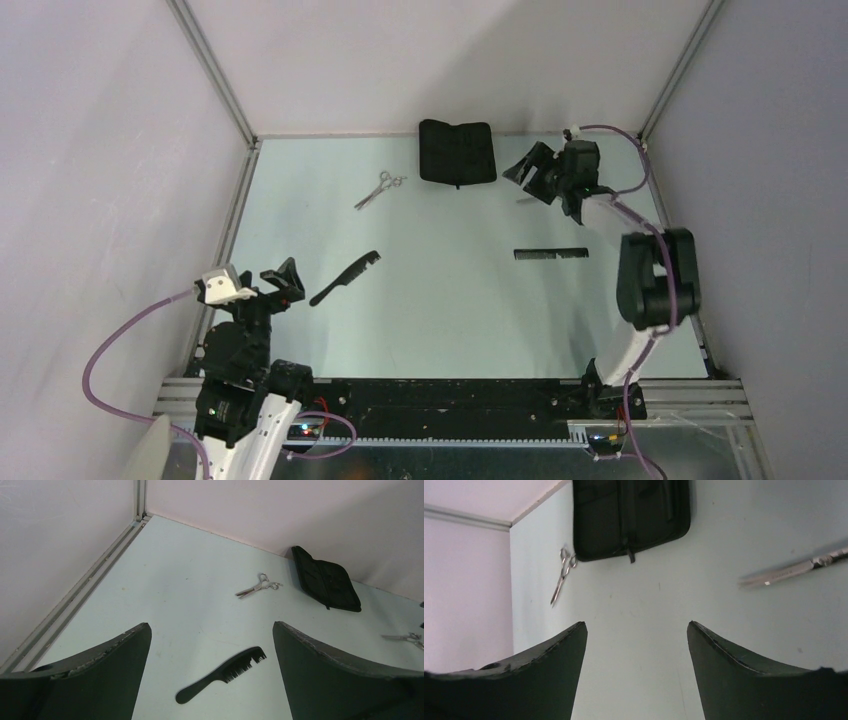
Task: Sort the hair-cutting tools
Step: Move the hairdressing tool bag to the center of the board.
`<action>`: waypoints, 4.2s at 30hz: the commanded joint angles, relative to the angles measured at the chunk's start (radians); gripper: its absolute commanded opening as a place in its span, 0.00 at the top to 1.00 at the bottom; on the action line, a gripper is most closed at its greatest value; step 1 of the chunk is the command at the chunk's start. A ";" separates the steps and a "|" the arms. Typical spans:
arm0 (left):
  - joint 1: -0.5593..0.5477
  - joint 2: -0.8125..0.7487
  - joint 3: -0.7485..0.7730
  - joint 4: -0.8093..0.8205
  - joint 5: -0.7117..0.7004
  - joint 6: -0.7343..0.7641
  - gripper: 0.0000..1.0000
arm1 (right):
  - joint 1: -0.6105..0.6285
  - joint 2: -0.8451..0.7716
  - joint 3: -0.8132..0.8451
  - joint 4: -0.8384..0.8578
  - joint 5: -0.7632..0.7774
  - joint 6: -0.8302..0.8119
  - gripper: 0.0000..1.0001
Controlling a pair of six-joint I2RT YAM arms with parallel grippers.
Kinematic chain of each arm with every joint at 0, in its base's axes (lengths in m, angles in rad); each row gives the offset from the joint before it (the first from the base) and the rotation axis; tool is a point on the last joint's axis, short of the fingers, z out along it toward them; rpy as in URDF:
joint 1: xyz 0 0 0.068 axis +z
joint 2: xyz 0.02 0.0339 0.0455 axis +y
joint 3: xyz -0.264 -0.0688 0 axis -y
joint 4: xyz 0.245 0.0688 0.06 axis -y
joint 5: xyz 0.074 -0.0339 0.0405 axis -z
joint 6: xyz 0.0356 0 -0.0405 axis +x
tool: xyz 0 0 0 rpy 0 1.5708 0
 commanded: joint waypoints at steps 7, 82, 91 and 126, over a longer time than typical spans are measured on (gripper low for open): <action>-0.004 0.074 0.003 0.027 -0.004 0.030 0.02 | -0.009 0.371 0.270 0.114 -0.060 0.181 0.27; -0.005 0.074 0.020 -0.003 0.046 0.023 0.02 | 0.232 -0.760 -0.783 -0.006 -0.108 0.306 1.00; -0.005 0.092 0.021 -0.005 0.052 0.023 0.02 | 0.297 -0.873 -0.912 -0.050 -0.076 0.379 0.93; -0.005 0.211 0.032 -0.022 0.058 0.021 0.02 | 0.273 -0.967 -0.627 -0.515 0.123 0.060 0.12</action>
